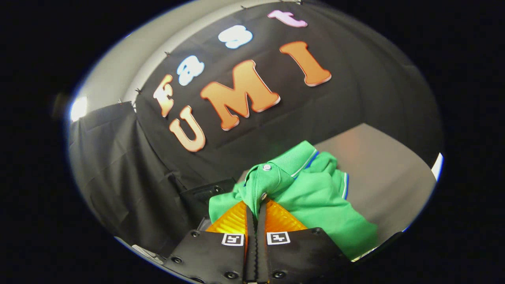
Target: Put the clothes into the washing machine and then close the washing machine lid.
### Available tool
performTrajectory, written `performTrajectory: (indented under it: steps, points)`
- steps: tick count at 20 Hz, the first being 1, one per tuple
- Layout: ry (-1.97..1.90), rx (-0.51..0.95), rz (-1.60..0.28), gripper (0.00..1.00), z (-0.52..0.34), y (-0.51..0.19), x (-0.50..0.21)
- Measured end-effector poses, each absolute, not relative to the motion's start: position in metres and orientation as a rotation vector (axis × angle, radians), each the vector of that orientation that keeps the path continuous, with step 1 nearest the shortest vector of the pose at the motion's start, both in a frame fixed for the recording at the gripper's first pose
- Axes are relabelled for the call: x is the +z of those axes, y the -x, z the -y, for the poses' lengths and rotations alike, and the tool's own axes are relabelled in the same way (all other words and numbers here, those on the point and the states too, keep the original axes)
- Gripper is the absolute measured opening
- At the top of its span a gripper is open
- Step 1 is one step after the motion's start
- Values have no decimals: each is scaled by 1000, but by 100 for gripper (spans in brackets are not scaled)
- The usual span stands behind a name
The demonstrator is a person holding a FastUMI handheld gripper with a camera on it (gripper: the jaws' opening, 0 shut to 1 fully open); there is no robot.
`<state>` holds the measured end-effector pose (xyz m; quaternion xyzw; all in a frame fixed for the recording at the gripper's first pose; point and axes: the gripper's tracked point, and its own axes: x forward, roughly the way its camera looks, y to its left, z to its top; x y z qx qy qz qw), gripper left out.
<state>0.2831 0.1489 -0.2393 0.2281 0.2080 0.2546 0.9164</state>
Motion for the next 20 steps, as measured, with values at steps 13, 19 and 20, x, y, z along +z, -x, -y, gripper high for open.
performTrajectory:
  steps: [13, 19, 20]
  points:
    - [-335, 575, -144, 8, -253, -172, -125]
    - [-310, 603, -170, 7, -358, -182, -135]
    - [-298, 602, -191, 8, -374, -183, -144]
